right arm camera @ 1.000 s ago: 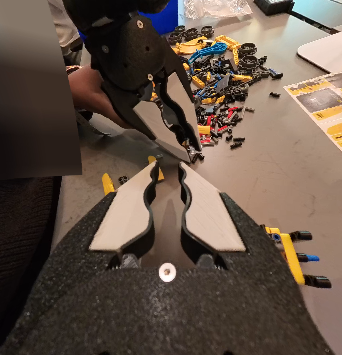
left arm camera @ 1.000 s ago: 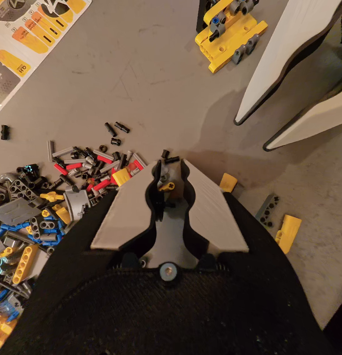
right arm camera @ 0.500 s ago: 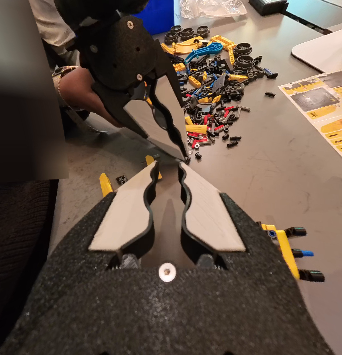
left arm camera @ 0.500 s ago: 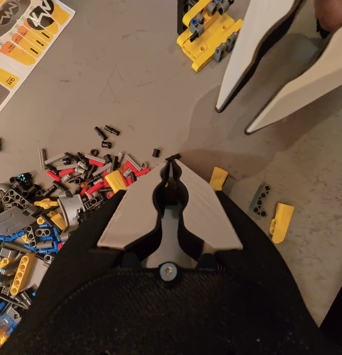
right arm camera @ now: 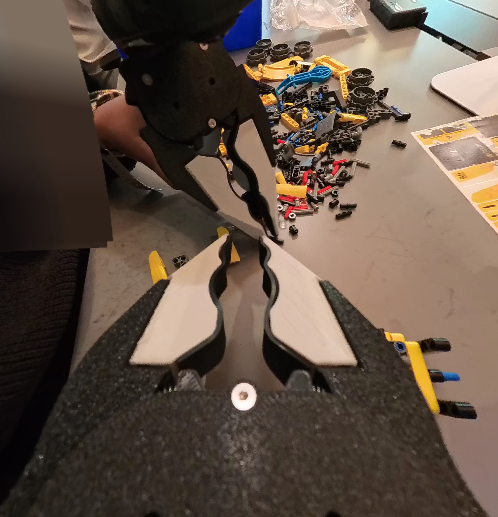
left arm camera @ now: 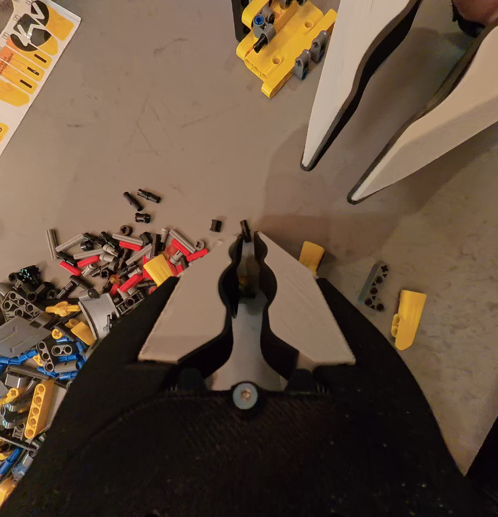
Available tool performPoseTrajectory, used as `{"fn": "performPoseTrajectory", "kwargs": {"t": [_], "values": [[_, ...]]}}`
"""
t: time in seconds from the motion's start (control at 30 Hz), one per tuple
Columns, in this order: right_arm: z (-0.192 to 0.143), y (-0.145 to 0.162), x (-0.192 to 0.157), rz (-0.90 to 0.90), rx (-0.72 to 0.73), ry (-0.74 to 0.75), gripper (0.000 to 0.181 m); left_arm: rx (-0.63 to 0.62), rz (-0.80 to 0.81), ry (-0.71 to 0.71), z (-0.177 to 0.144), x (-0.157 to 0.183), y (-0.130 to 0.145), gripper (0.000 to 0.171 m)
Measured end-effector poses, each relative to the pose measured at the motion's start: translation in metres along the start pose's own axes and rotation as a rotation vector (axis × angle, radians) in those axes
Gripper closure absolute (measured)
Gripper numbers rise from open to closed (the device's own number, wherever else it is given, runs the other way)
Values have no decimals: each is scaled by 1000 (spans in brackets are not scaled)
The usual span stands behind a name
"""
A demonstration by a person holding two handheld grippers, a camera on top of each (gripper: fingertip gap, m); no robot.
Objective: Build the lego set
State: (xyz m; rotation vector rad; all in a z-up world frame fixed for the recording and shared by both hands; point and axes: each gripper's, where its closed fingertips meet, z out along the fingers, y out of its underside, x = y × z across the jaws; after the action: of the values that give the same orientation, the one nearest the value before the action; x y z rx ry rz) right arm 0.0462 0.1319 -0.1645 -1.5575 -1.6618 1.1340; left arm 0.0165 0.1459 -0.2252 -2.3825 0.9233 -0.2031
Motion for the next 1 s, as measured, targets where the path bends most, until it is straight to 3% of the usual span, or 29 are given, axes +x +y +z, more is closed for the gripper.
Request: {"fn": "performPoseTrajectory", "kwargs": {"t": [0.3, 0.43, 0.57, 0.7, 0.8, 1.0], "values": [[0, 1, 2, 0, -2, 11, 162, 7, 18, -2, -1, 2, 0, 170], [-8, -8, 21, 83, 80, 82, 156, 127, 39, -40, -15, -2, -17, 170], [-29, -29, 24, 389, 289, -114, 147, 333, 91, -46, -40, 4, -42, 170], [-27, -17, 4, 530, 218, -323, 154, 461, 243, -103, -57, 18, -58, 171], [-26, -20, -9, 567, 231, -417, 159, 486, 364, -164, -60, 30, -62, 171], [-18, -12, -12, 589, 192, -431, 165, 449, 459, -199, -53, 40, -58, 171]]}}
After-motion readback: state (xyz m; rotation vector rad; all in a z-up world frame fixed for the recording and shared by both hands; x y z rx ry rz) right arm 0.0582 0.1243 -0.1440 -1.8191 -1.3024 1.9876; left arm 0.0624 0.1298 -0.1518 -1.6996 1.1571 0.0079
